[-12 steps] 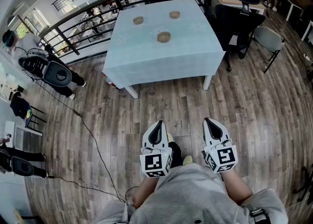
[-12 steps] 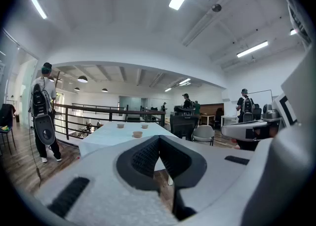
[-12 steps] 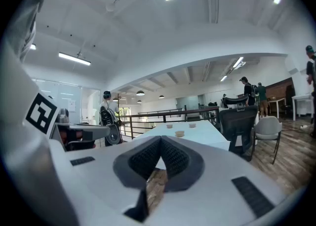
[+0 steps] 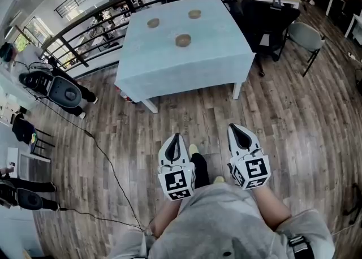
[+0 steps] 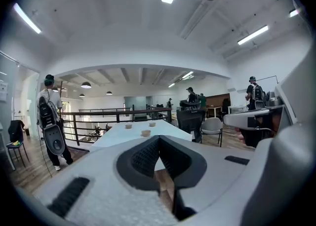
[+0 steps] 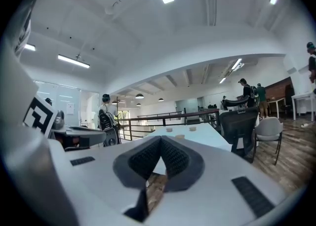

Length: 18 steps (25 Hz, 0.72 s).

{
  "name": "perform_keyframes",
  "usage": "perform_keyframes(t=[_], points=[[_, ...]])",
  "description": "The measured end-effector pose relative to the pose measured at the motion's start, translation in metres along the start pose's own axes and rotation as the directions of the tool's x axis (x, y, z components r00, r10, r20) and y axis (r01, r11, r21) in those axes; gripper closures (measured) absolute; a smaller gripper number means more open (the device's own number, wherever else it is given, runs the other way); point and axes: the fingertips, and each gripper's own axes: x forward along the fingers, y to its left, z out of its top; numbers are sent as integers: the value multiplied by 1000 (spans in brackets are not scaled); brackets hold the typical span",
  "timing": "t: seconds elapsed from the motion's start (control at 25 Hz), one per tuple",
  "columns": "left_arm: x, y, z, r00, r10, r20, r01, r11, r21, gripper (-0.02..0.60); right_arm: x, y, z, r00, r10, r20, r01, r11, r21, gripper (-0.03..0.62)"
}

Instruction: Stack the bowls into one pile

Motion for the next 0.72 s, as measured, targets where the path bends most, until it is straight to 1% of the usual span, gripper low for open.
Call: perform_keyframes(t=[0.28, 0.52, 0.72], points=[[27, 8, 6, 1000, -12, 14, 12, 1000, -5, 563, 29, 4, -1, 1000, 18, 1, -18, 1000, 12, 568], [59, 17, 7, 999, -32, 14, 32, 999, -14, 563, 60, -3, 3, 1000, 3, 8, -2, 1000, -17, 566], [88, 24, 9, 999, -47, 19, 47, 999, -2, 563, 86, -10, 2, 1000, 11, -9, -11, 1000, -24, 567]])
